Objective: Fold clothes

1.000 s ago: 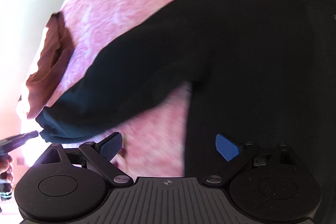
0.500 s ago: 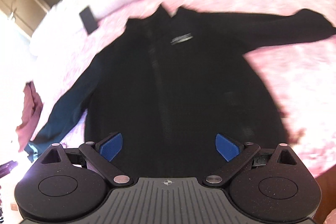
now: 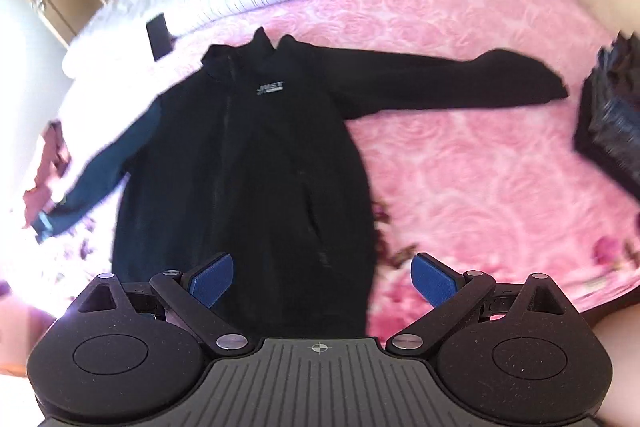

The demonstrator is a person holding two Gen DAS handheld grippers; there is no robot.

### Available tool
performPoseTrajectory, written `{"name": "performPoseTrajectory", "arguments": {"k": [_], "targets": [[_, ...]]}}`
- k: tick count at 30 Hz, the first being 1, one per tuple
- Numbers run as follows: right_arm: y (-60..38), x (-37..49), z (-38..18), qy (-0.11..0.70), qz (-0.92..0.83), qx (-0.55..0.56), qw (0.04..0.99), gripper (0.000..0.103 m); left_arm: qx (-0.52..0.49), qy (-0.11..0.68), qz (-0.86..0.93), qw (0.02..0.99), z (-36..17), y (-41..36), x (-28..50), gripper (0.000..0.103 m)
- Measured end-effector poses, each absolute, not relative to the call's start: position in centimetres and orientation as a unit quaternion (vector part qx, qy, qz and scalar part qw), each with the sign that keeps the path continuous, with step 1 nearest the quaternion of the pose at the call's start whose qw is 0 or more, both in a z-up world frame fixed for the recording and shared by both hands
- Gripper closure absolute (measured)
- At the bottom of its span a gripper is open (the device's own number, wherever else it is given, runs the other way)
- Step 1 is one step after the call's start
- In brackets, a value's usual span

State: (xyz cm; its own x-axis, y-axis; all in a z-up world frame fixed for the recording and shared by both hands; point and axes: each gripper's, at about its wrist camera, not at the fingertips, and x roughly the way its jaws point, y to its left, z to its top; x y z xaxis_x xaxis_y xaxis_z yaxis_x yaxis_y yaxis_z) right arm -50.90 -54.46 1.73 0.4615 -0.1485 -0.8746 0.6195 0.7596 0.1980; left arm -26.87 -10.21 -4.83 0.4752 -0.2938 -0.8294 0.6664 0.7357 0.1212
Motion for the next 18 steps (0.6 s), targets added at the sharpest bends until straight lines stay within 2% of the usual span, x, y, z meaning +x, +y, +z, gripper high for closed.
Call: {"name": "performPoseTrajectory", "arguments": {"k": [10,18], "targets": [[-52.6,-51.6,3.2,0.473,-0.205,0.184,0.837,0.005,0.223,0.399,-0.303,0.836,-3.5,-12.3,-28.5,0.054],[-51.6,-50.6,2.8,0.476,-0.192,0.170,0.841,0.005,0.221,0.400,-0.299,0.838,-3.7,-12.0,-28.9,0.054]]}}
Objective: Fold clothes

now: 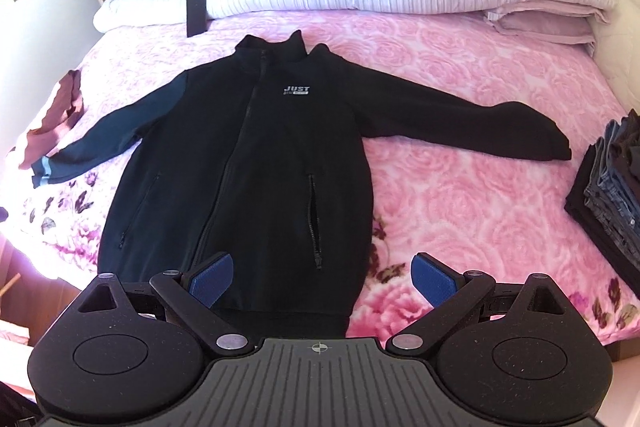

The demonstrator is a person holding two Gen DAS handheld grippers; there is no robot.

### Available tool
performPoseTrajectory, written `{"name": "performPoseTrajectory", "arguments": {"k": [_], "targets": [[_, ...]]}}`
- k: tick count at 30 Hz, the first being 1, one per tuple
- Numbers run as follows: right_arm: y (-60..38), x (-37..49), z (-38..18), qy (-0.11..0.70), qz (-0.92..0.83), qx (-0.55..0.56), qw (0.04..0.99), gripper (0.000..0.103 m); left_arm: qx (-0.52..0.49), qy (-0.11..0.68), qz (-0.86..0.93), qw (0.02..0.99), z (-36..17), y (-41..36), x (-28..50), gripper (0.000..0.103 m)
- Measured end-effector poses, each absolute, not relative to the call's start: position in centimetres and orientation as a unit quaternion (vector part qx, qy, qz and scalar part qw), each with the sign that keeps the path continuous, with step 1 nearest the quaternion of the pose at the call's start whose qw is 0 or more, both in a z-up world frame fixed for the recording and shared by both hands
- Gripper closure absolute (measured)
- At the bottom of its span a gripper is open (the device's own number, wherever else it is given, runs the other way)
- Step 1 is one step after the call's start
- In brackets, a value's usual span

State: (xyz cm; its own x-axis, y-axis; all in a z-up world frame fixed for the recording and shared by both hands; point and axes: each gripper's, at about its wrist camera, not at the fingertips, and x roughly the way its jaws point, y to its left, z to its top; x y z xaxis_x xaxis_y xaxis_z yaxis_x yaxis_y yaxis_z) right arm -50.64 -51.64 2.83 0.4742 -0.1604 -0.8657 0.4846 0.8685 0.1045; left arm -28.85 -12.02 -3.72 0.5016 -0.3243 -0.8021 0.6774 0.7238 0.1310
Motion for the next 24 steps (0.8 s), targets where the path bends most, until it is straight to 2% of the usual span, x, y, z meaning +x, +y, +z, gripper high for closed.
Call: {"name": "performPoseTrajectory", "arguments": {"k": [11,24], "targets": [[-50.1,-49.1,2.3,0.483,-0.171,0.162,0.843,0.005,0.206,0.405,-0.268,0.850,-3.6,-8.3,-28.3,0.054],[-45.1,-43.4,1.0,0.488,-0.069,0.120,0.862,0.005,0.174,0.422,-0.182,0.871,-3.8,-0.1,-27.6,0.054]]}}
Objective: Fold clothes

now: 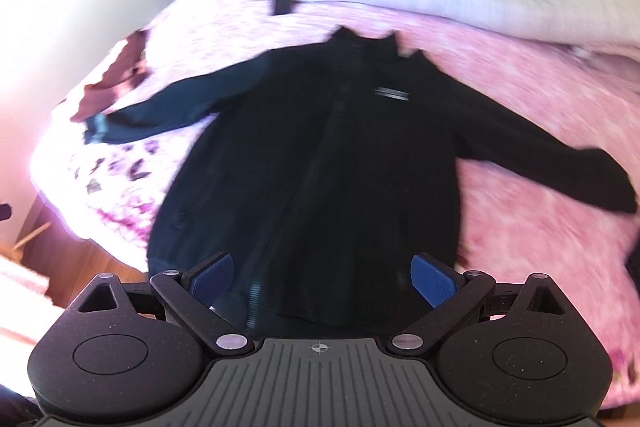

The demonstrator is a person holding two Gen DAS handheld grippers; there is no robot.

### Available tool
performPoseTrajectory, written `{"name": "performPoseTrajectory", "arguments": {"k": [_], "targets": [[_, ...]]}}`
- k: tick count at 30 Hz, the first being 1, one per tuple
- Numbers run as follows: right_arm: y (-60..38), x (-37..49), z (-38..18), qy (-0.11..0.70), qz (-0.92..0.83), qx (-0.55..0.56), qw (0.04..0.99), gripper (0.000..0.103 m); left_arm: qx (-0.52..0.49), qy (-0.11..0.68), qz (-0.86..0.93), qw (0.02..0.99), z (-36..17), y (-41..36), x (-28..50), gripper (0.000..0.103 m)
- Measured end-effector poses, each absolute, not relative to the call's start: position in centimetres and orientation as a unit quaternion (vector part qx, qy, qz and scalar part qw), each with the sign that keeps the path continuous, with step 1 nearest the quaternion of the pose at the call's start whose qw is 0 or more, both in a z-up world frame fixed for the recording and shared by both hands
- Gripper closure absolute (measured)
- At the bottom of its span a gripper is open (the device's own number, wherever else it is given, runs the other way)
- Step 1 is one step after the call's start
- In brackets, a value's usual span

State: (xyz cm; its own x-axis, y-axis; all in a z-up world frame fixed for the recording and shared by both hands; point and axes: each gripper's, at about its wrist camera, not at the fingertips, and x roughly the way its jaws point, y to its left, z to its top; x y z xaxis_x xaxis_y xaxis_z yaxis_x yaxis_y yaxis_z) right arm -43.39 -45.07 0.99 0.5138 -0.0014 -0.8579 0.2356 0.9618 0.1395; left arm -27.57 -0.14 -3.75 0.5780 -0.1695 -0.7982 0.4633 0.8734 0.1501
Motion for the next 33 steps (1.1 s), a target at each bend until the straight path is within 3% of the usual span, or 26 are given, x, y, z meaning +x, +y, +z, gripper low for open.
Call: {"name": "performPoseTrajectory", "arguments": {"k": [11,20,21,23,28,32,33], "targets": [[-30.9,-30.0,0.0,0.448,0.083,-0.012,0.890,0.005,0.171,0.430,-0.149,0.874,-7.1,7.7,-16.2,0.052],[-10.3,-10.5,-9.3,0.422,0.188,-0.125,0.878,0.006,0.197,0.446,-0.187,0.853,-13.9,14.3,2.1,0.052],[-8.1,-8.4,-10.9,0.422,0.199,-0.137,0.873,0.021,0.199,0.450,-0.189,0.850,-14.6,15.0,3.8,0.052],[-4.1,-4.4,-14.7,0.427,0.217,-0.170,0.861,0.039,0.197,0.456,-0.193,0.846,-15.8,16.5,6.7,0.052],[2.8,2.2,-24.5,0.431,0.246,-0.263,0.828,0.039,0.187,0.481,-0.183,0.837,-19.3,20.3,10.9,0.052],[5.1,5.1,-28.2,0.419,0.247,-0.308,0.818,0.039,0.181,0.514,-0.165,0.822,-21.6,22.4,11.9,0.052],[5.1,5.6,-28.5,0.416,0.248,-0.307,0.819,0.046,0.180,0.518,-0.164,0.820,-21.8,22.7,12.0,0.052]]}}
